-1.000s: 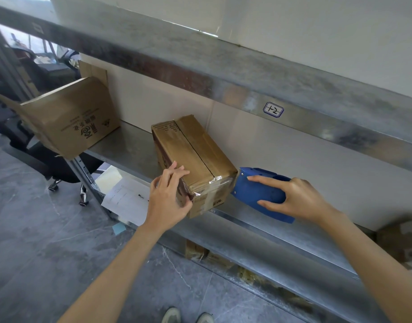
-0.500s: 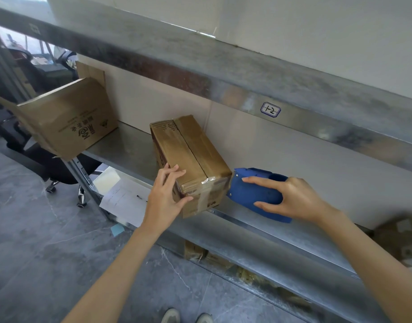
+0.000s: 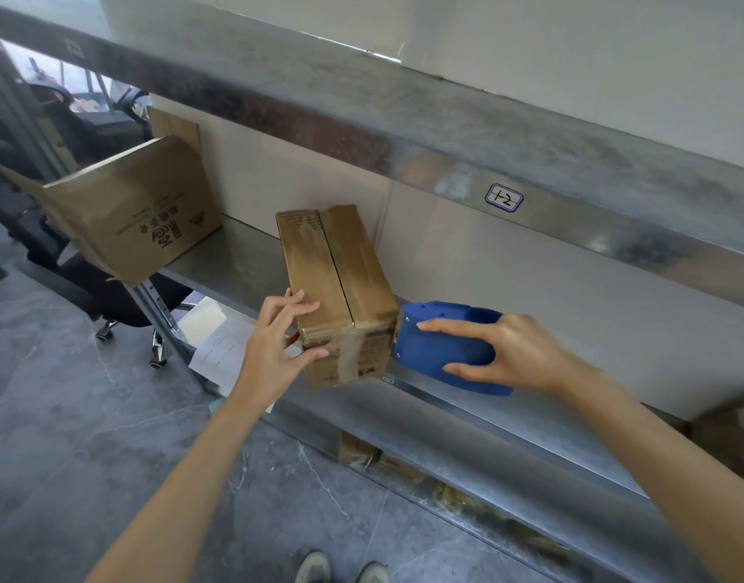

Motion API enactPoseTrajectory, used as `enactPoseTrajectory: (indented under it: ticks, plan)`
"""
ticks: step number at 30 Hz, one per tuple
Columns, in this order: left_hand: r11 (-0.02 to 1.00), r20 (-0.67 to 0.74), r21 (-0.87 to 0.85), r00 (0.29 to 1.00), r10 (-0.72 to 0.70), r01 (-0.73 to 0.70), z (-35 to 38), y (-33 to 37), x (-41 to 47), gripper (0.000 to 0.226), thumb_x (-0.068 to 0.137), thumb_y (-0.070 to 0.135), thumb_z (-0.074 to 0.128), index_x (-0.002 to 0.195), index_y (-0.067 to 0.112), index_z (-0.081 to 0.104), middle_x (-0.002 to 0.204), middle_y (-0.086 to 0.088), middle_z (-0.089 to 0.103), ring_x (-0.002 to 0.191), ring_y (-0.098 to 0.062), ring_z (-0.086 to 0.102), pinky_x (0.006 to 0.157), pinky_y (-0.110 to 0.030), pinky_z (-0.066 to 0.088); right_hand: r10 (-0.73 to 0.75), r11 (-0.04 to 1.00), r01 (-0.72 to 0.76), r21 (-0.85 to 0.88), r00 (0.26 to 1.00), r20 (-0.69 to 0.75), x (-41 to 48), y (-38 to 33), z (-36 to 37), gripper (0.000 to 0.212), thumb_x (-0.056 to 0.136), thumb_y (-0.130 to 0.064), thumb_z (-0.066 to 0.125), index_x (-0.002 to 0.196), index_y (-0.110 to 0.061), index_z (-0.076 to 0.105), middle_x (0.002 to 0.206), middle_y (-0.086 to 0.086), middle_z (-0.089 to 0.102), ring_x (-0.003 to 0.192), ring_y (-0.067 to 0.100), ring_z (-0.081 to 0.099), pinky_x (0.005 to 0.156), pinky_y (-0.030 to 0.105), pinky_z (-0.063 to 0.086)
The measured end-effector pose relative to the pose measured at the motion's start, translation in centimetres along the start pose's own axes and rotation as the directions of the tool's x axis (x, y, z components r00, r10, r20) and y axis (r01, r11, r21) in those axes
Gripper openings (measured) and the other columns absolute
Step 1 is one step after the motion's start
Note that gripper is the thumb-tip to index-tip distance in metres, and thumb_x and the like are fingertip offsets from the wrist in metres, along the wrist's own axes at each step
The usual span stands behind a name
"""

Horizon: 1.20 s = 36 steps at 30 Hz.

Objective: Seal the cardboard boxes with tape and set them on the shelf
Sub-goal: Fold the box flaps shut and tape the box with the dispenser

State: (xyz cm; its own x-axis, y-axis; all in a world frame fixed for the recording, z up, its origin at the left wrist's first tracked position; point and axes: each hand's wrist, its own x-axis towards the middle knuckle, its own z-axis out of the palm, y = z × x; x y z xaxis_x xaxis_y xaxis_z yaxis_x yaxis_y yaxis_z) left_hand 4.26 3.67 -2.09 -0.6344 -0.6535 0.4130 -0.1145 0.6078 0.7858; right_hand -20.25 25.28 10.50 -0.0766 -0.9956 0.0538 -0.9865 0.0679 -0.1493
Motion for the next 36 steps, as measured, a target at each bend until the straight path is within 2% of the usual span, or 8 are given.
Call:
enactPoseTrajectory:
  ticks: [4,10,14,21,26,29,32,36]
  plan:
    - [1.0,0.011,-0.016,1.0,-0.003,0.003,-0.1,0.1,0.1,0.062,0.071,0.027,0.084,0.127,0.023,0.06,0.13,0.024,0.038,0.144,-0.01,0.034,0.097,-0.031,0.055,-0.003,0.998,0.004,-0.062,1.0,0.02,-0.3,1.2,-0.2,0.058,0.085,-0.061,0.046,0.139,-0.067,0.025,0.047,0.0,0.03,0.042,0.016,0.023,0.044,0.022,0.035]
    - [1.0,0.019,-0.011,1.0,-0.007,0.007,-0.1,0.2,0.1,0.061,0.072,0.026,0.084,0.127,0.028,0.057,0.129,0.024,0.037,0.144,-0.01,0.034,0.097,-0.02,0.051,-0.003,0.998,0.004,-0.056,1.0,0.021,-0.2,2.5,-0.4,0.057,0.087,-0.059,0.053,0.139,-0.066,0.03,0.049,0.001,0.022,0.042,0.014,0.021,0.045,0.019,0.029]
    - [1.0,0.016,0.014,1.0,-0.01,0.01,0.0,0.0,0.2,0.062,0.073,0.017,0.086,0.128,0.023,0.058,0.128,0.013,0.039,0.144,-0.01,0.034,0.098,-0.021,0.051,0.029,0.999,-0.027,-0.044,0.999,0.041,-0.8,3.6,-0.8,0.06,0.085,-0.055,0.059,0.134,-0.072,0.029,0.049,0.002,0.031,0.043,0.017,0.027,0.047,0.015,0.029]
    - [1.0,0.017,0.018,1.0,-0.007,0.007,0.1,0.0,0.2,0.064,0.072,0.018,0.086,0.128,0.026,0.057,0.125,0.02,0.038,0.143,-0.009,0.035,0.098,-0.022,0.051,0.088,0.996,-0.089,0.0,0.995,0.042,-1.6,4.3,-1.3,0.058,0.083,-0.052,0.063,0.131,-0.07,0.037,0.045,-0.003,0.029,0.049,0.014,0.039,0.05,0.014,0.032]
    - [1.0,0.007,0.003,1.0,-0.001,0.001,0.0,0.0,-0.1,0.064,0.073,0.016,0.086,0.128,0.03,0.056,0.127,0.028,0.034,0.143,-0.009,0.035,0.097,-0.022,0.053,0.163,0.986,-0.161,-0.029,0.985,0.057,-3.2,5.7,-2.1,0.062,0.085,-0.047,0.068,0.13,-0.072,0.034,0.055,-0.013,0.046,0.052,0.011,0.043,0.048,0.018,0.028]
    - [1.0,0.014,-0.016,1.0,0.0,0.001,0.1,0.0,0.0,0.064,0.073,0.016,0.086,0.127,0.03,0.055,0.126,0.027,0.035,0.143,-0.01,0.035,0.096,-0.021,0.053,0.178,0.984,-0.177,-0.027,0.984,0.01,-3.0,5.3,-1.7,0.061,0.084,-0.049,0.066,0.134,-0.067,0.036,0.053,-0.011,0.046,0.044,0.015,0.036,0.049,0.016,0.025]
    - [1.0,0.011,-0.026,1.0,-0.013,0.013,0.0,0.1,0.0,0.062,0.073,0.017,0.086,0.126,0.029,0.056,0.126,0.026,0.035,0.143,-0.009,0.036,0.096,-0.023,0.053,0.197,0.975,-0.198,-0.095,0.98,-0.025,-2.2,4.8,-0.4,0.065,0.086,-0.052,0.063,0.137,-0.067,0.028,0.044,-0.006,0.036,0.041,0.01,0.034,0.051,0.024,0.036]
    - [1.0,0.018,-0.005,1.0,-0.013,0.013,-0.1,0.1,-0.1,0.063,0.072,0.019,0.086,0.127,0.027,0.057,0.126,0.027,0.035,0.143,-0.012,0.036,0.096,-0.033,0.056,0.228,0.961,-0.242,-0.132,0.967,-0.113,-1.3,3.9,1.9,0.063,0.088,-0.055,0.059,0.142,-0.061,0.027,0.045,-0.005,0.041,0.04,0.012,0.035,0.045,0.024,0.034]
